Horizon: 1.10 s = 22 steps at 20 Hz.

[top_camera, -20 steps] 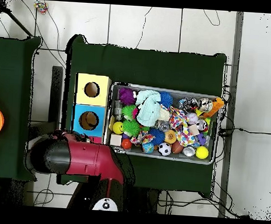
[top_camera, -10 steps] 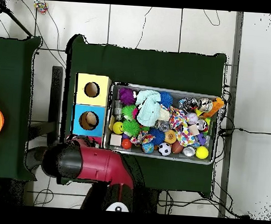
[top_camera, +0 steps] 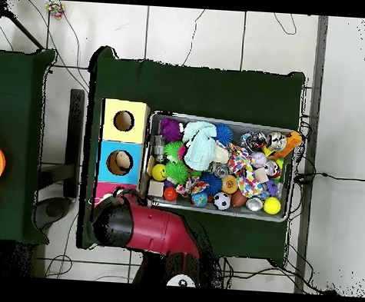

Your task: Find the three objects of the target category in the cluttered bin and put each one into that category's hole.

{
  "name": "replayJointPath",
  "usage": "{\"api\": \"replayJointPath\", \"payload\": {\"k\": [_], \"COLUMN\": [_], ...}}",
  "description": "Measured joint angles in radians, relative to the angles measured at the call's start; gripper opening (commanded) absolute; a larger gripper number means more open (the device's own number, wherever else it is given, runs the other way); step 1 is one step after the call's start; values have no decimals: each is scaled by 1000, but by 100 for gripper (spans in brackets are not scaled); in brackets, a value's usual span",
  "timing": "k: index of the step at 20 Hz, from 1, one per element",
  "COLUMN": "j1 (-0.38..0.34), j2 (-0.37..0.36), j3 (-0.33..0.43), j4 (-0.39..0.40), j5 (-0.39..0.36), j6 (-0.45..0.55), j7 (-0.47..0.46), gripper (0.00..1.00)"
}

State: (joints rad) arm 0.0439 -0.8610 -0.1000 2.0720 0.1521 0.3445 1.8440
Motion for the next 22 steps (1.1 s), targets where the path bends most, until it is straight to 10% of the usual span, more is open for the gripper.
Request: {"api": "replayJointPath", "payload": {"k": [22], "j1": [17], "j2": [-32], "j3": [30], "j4": [98], "j5": [-6], "j6": [-29], "j7": [0], "gripper": [0]}}
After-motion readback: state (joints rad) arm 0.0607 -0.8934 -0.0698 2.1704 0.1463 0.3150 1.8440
